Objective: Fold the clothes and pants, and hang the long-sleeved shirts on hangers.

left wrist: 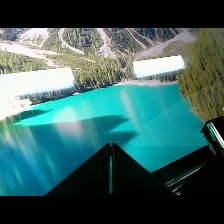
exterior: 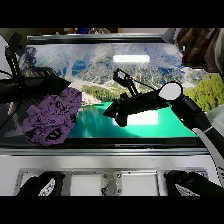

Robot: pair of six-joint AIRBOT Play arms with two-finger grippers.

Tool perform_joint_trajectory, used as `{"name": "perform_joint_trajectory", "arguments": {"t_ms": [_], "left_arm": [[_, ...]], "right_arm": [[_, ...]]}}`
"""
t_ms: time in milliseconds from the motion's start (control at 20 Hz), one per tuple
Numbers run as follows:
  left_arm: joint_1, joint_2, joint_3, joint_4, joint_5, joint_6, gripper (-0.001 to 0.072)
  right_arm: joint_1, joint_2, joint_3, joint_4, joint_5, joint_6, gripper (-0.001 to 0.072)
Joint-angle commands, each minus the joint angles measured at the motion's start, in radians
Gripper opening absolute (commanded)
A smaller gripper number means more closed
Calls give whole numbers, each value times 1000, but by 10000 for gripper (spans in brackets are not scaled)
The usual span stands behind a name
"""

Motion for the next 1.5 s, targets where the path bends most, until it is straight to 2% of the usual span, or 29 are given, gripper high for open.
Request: {"name": "perform_joint_trajectory", "arguments": {"t_ms": [0, 400, 600, 800, 850, 900, 950, 1000, 1150, 1250, 1350, 1450], "left_arm": [[-1, 0, 0, 0, 0, 0, 16], [0, 0, 0, 0, 2, 0, 16], [5, 0, 0, 0, 62, 0, 16], [30, 0, 0, 6, 32, 1, 17], [30, 0, 0, 31, 34, 5, 154], [31, 0, -1, 74, 31, 6, 594], [27, -5, 0, 151, 14, 5, 709], [16, -13, -1, 246, -15, -3, 686], [-68, -103, -2, 624, -160, -146, 686], [-134, -205, -2, 806, -199, -205, 686], [-175, -315, -2, 861, -165, -235, 686], [-185, -421, -2, 865, -110, -289, 686]], "right_arm": [[1, 0, 0, 0, 0, 0, 31], [1, 0, 0, 0, 0, 0, 30], [1, 0, 0, 1, -1, 0, 30], [3, -2, 0, 4, 0, 2, 31], [3, -2, 0, 35, 6, 28, 31], [3, -2, 0, 80, 13, 72, 31], [3, -2, 0, 122, 16, 81, 31], [2, -1, 1, 146, 19, 79, 30], [-48, 5, 3, 143, 40, 79, 30], [-127, 6, 3, 140, 61, 80, 30], [-210, 6, 3, 90, 90, 133, 30], [-284, 6, 3, 4, 132, 239, 31]]}}
